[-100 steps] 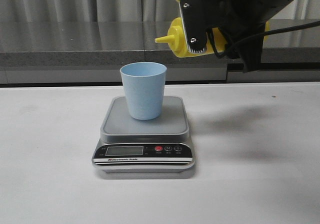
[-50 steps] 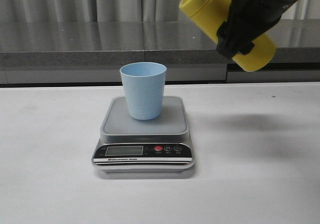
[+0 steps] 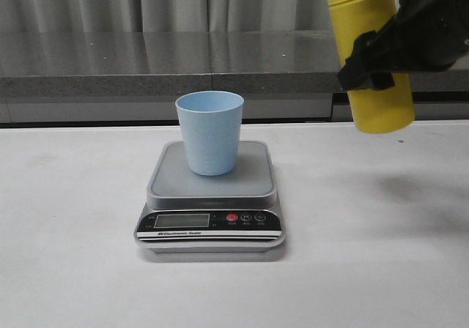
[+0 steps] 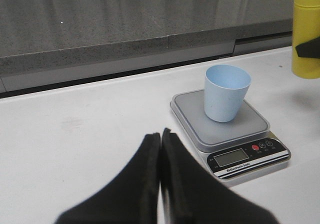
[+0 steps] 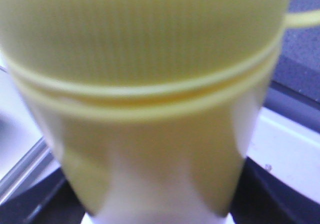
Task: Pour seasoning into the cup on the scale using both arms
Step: 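Tilt the bottle upright and lower it to the table with the right gripper, then open the right gripper and withdraw it from the bottle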
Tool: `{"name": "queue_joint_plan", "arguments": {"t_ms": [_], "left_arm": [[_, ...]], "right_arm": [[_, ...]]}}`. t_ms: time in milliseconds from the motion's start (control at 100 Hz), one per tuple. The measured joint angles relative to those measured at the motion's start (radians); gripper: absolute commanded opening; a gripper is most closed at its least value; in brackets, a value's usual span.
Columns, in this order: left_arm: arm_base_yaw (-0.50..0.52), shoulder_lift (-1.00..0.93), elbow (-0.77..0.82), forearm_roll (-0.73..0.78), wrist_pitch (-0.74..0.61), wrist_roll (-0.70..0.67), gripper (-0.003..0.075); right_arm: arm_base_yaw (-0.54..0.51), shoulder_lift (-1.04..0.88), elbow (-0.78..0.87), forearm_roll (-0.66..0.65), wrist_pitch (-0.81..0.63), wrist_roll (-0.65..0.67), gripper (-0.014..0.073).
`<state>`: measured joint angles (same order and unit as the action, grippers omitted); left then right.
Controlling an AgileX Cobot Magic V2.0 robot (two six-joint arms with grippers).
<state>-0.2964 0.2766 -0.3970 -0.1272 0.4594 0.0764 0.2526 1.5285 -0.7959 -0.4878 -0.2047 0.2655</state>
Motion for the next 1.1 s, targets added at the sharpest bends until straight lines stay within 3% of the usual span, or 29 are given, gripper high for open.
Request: {"name": "queue_joint_plan", "arguments": {"t_ms": [160,300,1100], "left_arm": [[0.000,0.000,0.000,0.000,0.000,0.000,-0.0020],[0.000,0.000,0.000,0.000,0.000,0.000,-0.0020],[0.000,0.000,0.002,0.000,0.000,0.000,-0.0020]], "right_arm": [[-0.041,0.000,0.132,0.197,-0.214,-0.118,-0.0060],[-0.086,0.002,0.218,0.281,-0.348,-0.140,-0.0060],[-0.114,0.285,0.253,0.291,-0.658,-0.148,-0.0059]]}}
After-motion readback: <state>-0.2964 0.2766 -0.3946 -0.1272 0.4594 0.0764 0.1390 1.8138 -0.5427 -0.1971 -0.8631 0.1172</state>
